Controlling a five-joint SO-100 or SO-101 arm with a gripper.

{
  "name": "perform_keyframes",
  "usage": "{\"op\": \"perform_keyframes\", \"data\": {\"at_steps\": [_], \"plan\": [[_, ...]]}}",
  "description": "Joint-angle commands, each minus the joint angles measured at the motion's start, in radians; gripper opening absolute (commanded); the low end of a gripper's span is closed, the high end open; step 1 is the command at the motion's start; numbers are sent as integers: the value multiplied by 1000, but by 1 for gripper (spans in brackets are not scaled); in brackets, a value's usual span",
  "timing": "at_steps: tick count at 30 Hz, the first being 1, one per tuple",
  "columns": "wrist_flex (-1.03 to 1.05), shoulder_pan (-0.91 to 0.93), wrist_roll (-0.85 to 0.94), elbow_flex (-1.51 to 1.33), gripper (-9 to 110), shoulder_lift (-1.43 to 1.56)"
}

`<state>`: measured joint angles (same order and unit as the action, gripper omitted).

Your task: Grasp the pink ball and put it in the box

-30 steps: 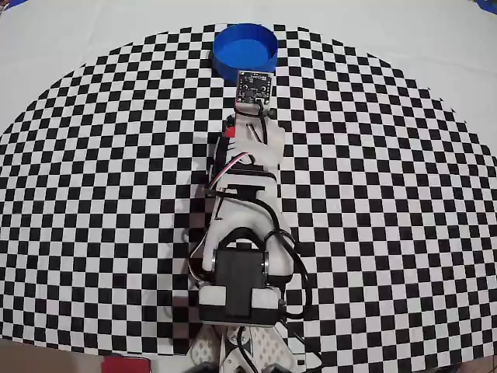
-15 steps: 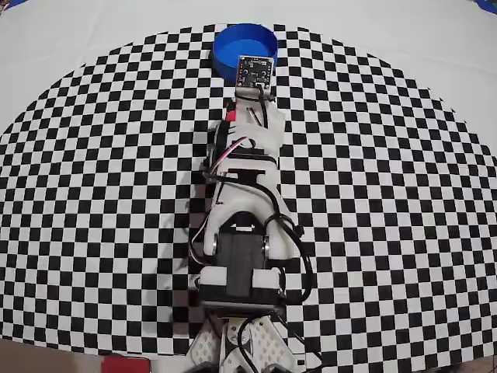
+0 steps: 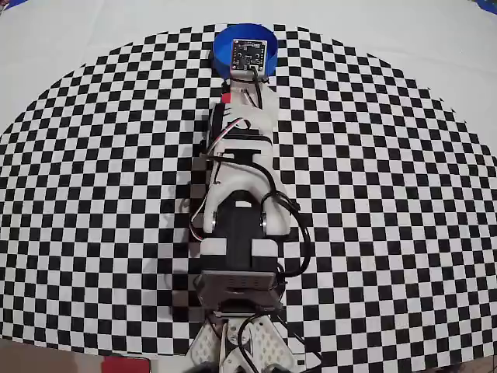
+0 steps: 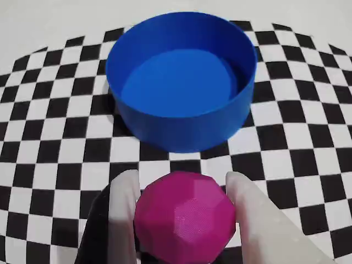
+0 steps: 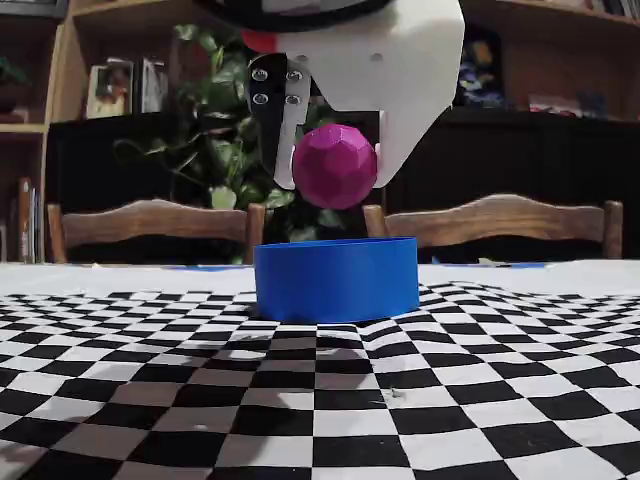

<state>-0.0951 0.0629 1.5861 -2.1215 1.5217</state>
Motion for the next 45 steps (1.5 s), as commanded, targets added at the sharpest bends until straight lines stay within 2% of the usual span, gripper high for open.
{"op": "perform_keyframes", "data": {"at_steps": [1,45], "plan": [[-5,0,-3,81,0,-8],[114,-20,-3,684,0,-413]]}}
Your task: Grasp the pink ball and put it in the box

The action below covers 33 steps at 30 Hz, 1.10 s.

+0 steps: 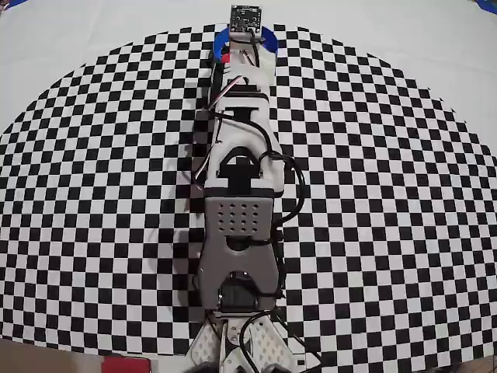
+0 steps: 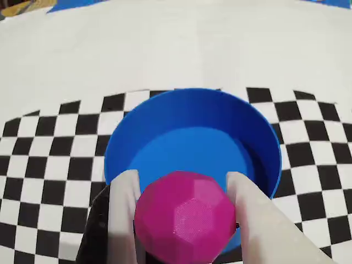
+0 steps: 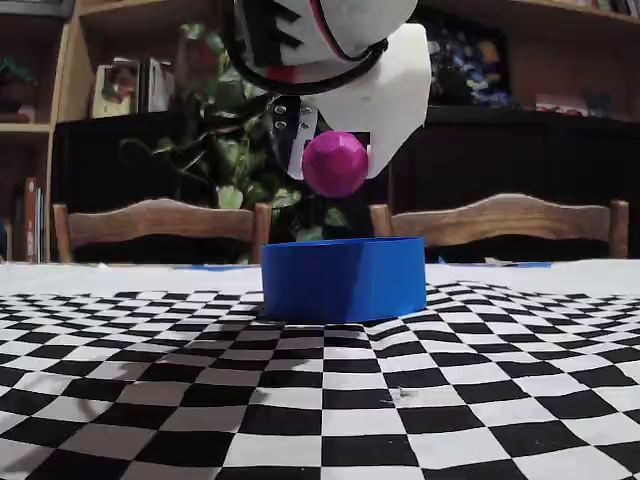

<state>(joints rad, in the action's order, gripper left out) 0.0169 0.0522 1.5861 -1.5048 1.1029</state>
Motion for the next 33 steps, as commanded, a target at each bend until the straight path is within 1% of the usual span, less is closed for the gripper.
{"op": "perform_keyframes", "data": {"at_steps": [1,9,33], "plan": [[2,-9,-3,80,0,-3],[43,-9,-5,222,0,-87],[72,-5,-5,546,0,-333]]}}
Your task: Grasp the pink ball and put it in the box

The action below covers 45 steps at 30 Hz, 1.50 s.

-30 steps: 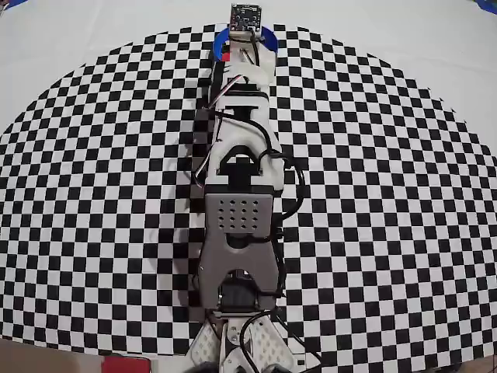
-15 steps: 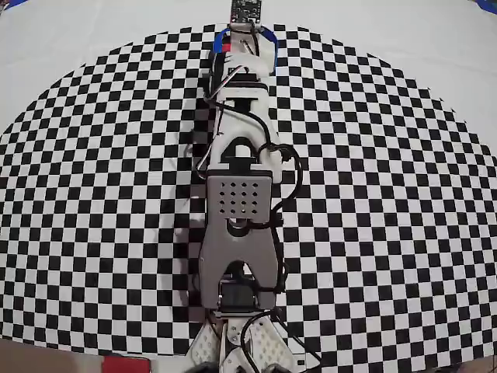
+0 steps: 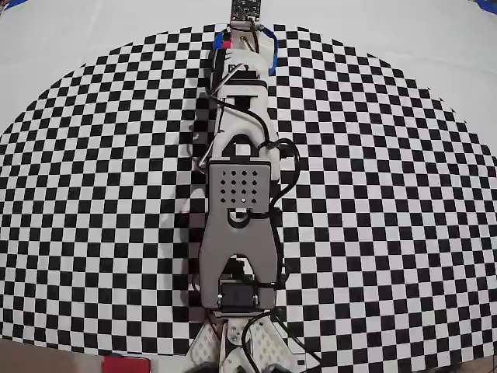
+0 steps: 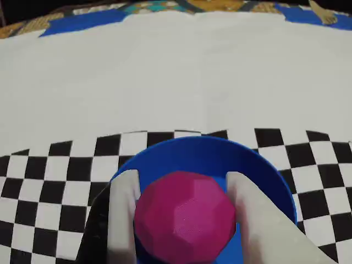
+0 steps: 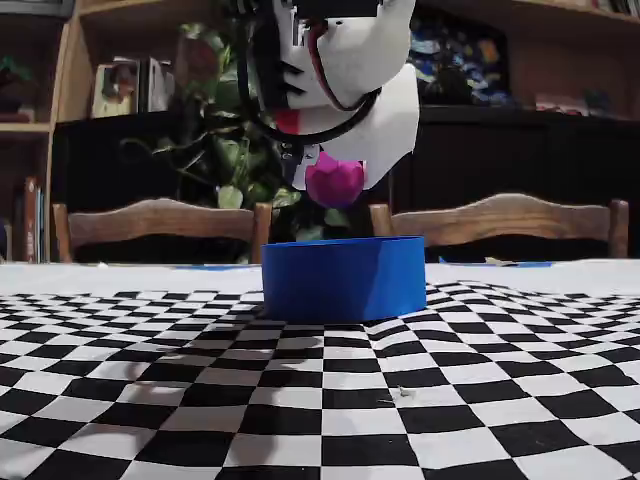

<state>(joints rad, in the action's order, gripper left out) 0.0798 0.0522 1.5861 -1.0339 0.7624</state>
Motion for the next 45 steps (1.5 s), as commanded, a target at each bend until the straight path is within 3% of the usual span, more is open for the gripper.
{"op": "perform_keyframes", "data": {"at_steps": [1,35,40,45], "plan": [[14,-5,-5,91,0,-2],[49,9,-11,331,1,-173],[49,14,0,324,31,-176],[49,11,-11,321,35,-175]]}}
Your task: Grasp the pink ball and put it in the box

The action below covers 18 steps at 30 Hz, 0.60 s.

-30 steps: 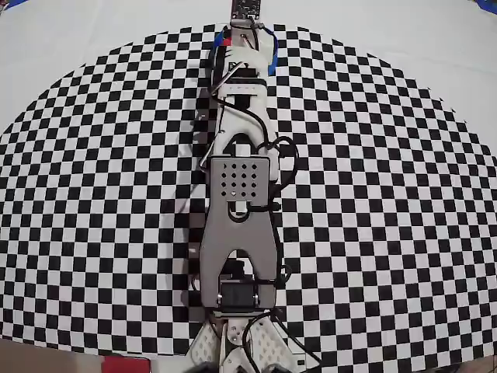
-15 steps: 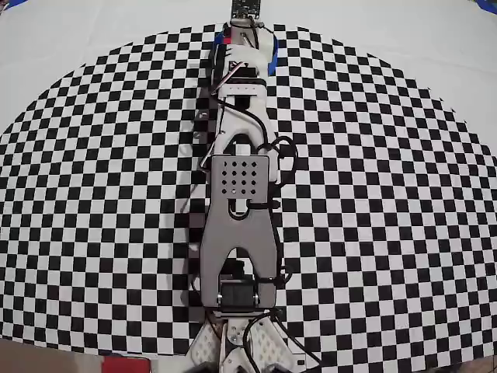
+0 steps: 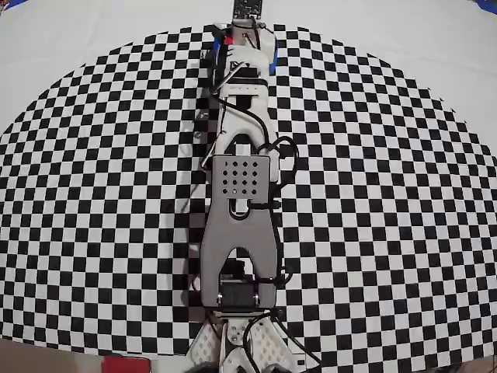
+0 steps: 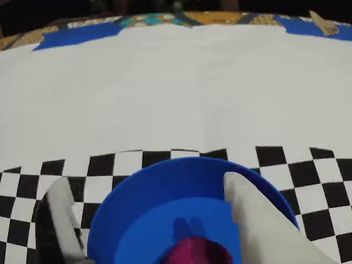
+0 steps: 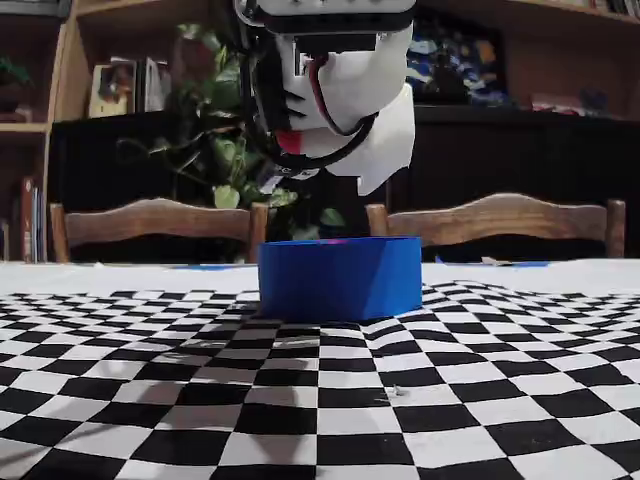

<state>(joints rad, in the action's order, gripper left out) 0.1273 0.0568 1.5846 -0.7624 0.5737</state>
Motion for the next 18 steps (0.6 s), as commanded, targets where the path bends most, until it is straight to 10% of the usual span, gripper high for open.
{"op": "perform_keyframes", "data": {"at_steps": [1,18], "plan": [[2,8,-9,46,35,17],[2,3,-391,-278,34,345]]}}
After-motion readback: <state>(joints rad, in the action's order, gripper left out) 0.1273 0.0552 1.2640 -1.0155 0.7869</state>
